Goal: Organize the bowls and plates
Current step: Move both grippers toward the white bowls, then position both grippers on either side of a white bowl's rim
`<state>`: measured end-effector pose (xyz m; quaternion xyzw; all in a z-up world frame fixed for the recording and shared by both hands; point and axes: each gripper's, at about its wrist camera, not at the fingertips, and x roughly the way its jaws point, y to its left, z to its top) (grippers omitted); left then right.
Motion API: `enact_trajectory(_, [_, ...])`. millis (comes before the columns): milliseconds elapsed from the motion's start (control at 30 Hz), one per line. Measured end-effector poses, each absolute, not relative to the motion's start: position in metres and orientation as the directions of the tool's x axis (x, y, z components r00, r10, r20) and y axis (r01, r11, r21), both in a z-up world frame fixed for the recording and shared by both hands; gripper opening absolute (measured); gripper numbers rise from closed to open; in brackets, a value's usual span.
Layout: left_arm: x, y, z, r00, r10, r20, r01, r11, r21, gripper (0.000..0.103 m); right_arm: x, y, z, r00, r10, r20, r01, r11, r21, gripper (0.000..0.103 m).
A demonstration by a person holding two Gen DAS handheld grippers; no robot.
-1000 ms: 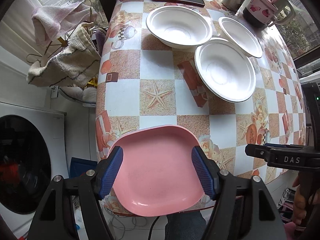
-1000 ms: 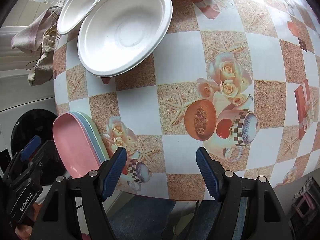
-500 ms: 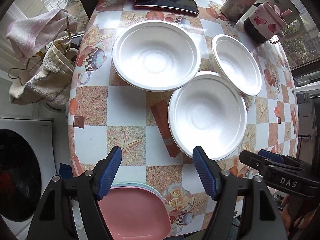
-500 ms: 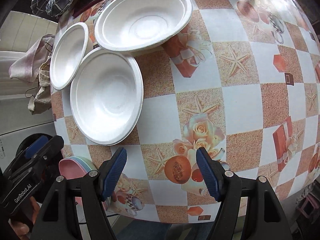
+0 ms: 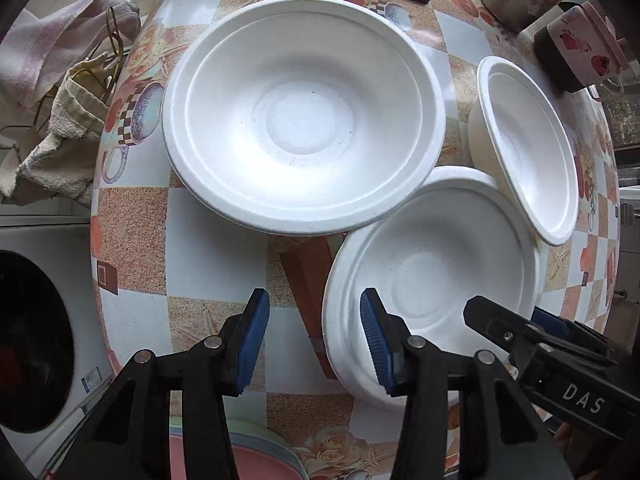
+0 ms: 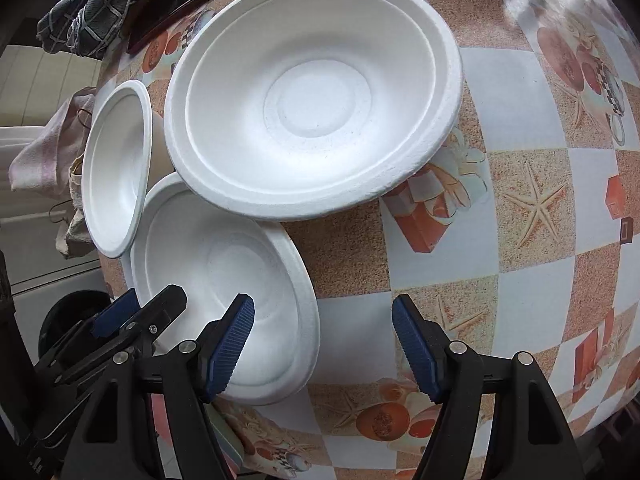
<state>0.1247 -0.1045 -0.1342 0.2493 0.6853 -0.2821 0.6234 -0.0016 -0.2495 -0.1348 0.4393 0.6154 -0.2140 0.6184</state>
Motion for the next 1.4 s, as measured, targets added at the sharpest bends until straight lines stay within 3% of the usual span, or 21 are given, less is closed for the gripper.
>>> enact_trajectory(67, [0.125, -0.104, -0.141, -0.141, -0.022, -0.99, 0.668, 0.735, -0.112, 0.024, 0.001, -0.247, -0.139, 0.138, 0.282, -0.949, 0.801, 0.532, 0.275, 0.067])
enact_trajectory(100, [0.123, -0.105, -0.14, -0.149, -0.036, -0.988, 0.663, 0.737, -0.127, 0.023, 0.002, -0.245, -0.14, 0.135, 0.284, -0.949, 0.797, 0.538, 0.275, 0.049])
enact_trajectory(133, [0.12, -0.107, -0.138, -0.137, -0.035, -0.99, 0.675, 0.728, -0.12, 0.022, 0.011, -0.24, -0.146, 0.133, 0.289, -0.948, 0.796, 0.539, 0.276, 0.038])
enact_trajectory(233, [0.102, -0.116, -0.135, -0.097, -0.008, -0.995, 0.736, 0.673, -0.077, 0.021, 0.007, -0.235, -0.148, 0.147, 0.316, -0.937, 0.788, 0.535, 0.304, 0.022])
enact_trajectory(433, [0.047, -0.132, -0.129, -0.054, 0.023, -0.998, 0.829, 0.558, -0.032, 0.022, -0.027, -0.226, -0.149, 0.12, 0.322, -0.939, 0.787, 0.546, 0.288, 0.022])
enact_trajectory(900, [-0.105, -0.164, -0.134, -0.084, 0.075, -0.994, 0.962, 0.265, -0.061, 0.024, -0.178, -0.221, -0.16, 0.102, 0.321, -0.942, 0.895, 0.383, 0.228, 0.022])
enact_trajectory(1000, [-0.126, -0.17, -0.131, -0.097, 0.074, -0.993, 0.973, 0.215, -0.079, 0.032, -0.203, -0.226, -0.158, 0.121, 0.307, -0.944, 0.915, 0.334, 0.225, 0.022])
enact_trajectory(1067, [-0.131, -0.172, -0.127, -0.101, 0.068, -0.993, 0.975, 0.204, -0.085, 0.053, -0.214, -0.228, -0.155, 0.139, 0.3, -0.944, 0.922, 0.308, 0.234, 0.023])
enact_trajectory(1100, [-0.133, -0.17, -0.124, -0.095, 0.054, -0.994, 0.976, 0.203, -0.082, 0.059, -0.22, -0.229, -0.154, 0.144, 0.297, -0.944, 0.926, 0.295, 0.234, 0.03])
enact_trajectory(1133, [-0.136, -0.17, -0.12, -0.089, 0.037, -0.995, 0.976, 0.204, -0.08, 0.066, -0.225, -0.23, -0.153, 0.149, 0.292, -0.945, 0.93, 0.285, 0.235, 0.061])
enact_trajectory(1200, [-0.132, -0.169, -0.111, -0.086, 0.015, -0.996, 0.975, 0.209, -0.081, 0.07, -0.236, -0.232, -0.146, 0.19, 0.262, -0.946, 0.93, 0.261, 0.259, 0.096])
enact_trajectory(1400, [-0.097, -0.138, -0.082, -0.085, -0.018, -0.996, 0.963, 0.256, -0.087, 0.075, -0.267, -0.25, -0.123, 0.216, 0.202, -0.955, 0.941, 0.219, 0.258, 0.096])
